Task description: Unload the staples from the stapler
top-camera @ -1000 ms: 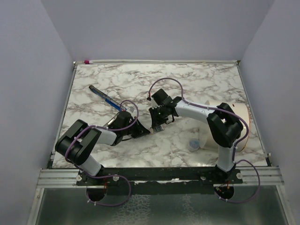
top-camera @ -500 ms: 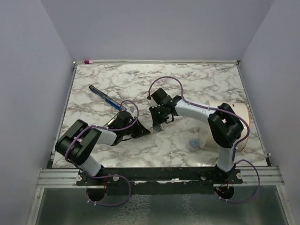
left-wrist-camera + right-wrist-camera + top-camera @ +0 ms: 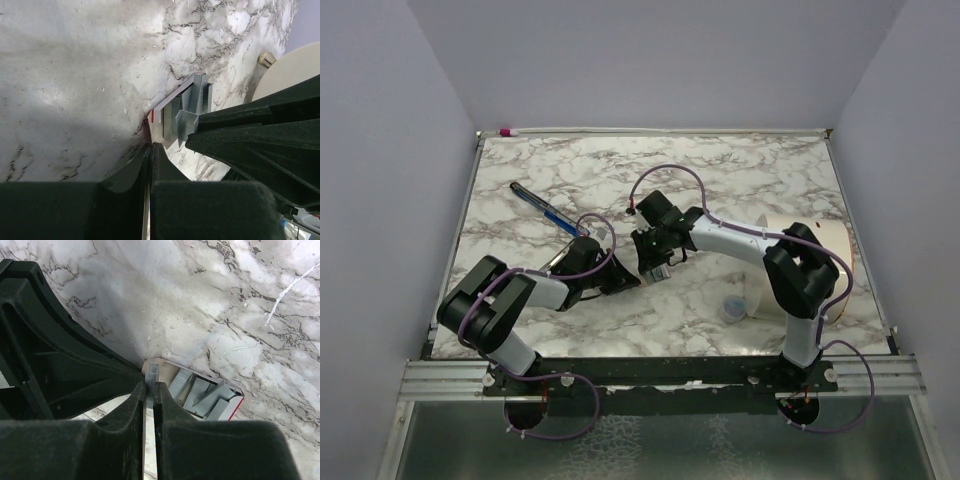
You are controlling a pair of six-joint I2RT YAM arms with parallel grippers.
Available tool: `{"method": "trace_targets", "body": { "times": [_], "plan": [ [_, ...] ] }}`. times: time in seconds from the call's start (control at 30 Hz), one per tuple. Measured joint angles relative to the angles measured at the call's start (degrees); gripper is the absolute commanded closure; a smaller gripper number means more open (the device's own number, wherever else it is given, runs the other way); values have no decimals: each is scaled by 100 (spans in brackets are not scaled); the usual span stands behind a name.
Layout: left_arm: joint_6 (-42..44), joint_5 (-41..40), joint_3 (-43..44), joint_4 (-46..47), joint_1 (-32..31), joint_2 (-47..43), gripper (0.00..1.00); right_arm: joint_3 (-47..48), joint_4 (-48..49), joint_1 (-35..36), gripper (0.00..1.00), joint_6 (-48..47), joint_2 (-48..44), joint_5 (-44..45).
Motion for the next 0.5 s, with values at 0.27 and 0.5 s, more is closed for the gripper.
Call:
{"method": "trace_targets", "body": {
  "times": [0.27, 0.5],
  "plan": [
    [0, -2, 0, 0, 0, -55, 100, -2, 22, 20, 96, -4, 48, 24],
    [0, -2, 0, 0, 0, -55, 100, -7, 44, 81, 96, -4, 66, 74]
  ]
}}
